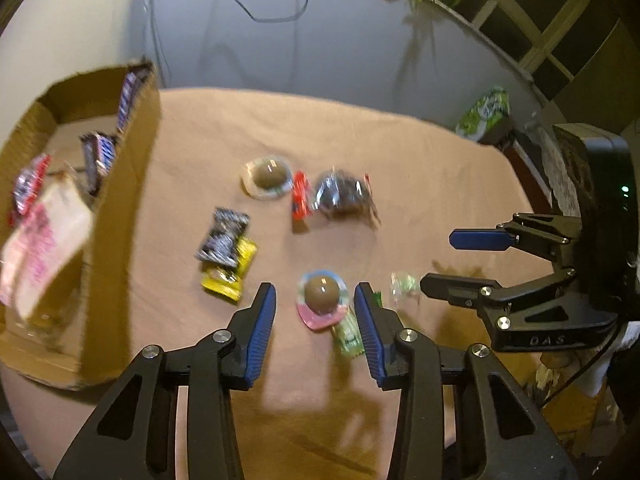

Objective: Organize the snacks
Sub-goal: 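Move the left tool to the round chocolate in the pink blister and grasp it, then carry the round chocolate with the left tool into the box and release, then withdraw both tools to the table and approach the two green candies, then grasp the light green candy with the left tool while the right tool grasps the dark green candy, then carry both green candies with both tools over the box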

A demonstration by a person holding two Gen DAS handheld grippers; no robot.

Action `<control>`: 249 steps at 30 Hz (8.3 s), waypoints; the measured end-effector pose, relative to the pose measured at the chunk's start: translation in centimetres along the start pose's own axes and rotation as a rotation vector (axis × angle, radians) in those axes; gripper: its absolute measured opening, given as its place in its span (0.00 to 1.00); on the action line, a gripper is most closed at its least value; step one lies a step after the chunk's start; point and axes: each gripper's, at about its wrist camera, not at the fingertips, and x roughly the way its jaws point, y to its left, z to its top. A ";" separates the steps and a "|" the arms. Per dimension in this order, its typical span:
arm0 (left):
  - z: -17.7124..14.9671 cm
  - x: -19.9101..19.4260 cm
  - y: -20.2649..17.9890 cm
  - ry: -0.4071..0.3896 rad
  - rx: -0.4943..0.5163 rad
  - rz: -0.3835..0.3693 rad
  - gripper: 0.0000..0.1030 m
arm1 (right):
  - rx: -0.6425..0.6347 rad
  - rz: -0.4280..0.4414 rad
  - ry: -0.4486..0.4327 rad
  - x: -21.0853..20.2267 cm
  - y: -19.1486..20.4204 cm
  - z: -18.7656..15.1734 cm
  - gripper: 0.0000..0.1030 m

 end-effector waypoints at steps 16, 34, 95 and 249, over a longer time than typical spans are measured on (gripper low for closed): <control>-0.1 3.8 -1.1 0.075 0.032 0.042 0.30 | -0.028 0.007 0.052 2.7 0.8 -0.7 0.43; -0.4 4.0 -0.4 0.056 0.043 0.055 0.23 | -0.078 -0.027 0.072 4.0 2.8 -0.9 0.33; -3.9 -10.1 14.3 -0.207 -0.274 0.243 0.23 | -0.351 0.178 -0.060 2.6 19.8 12.9 0.33; -1.2 -3.5 3.5 -0.090 -0.024 0.118 0.18 | 0.032 0.026 -0.036 0.2 5.1 2.4 0.21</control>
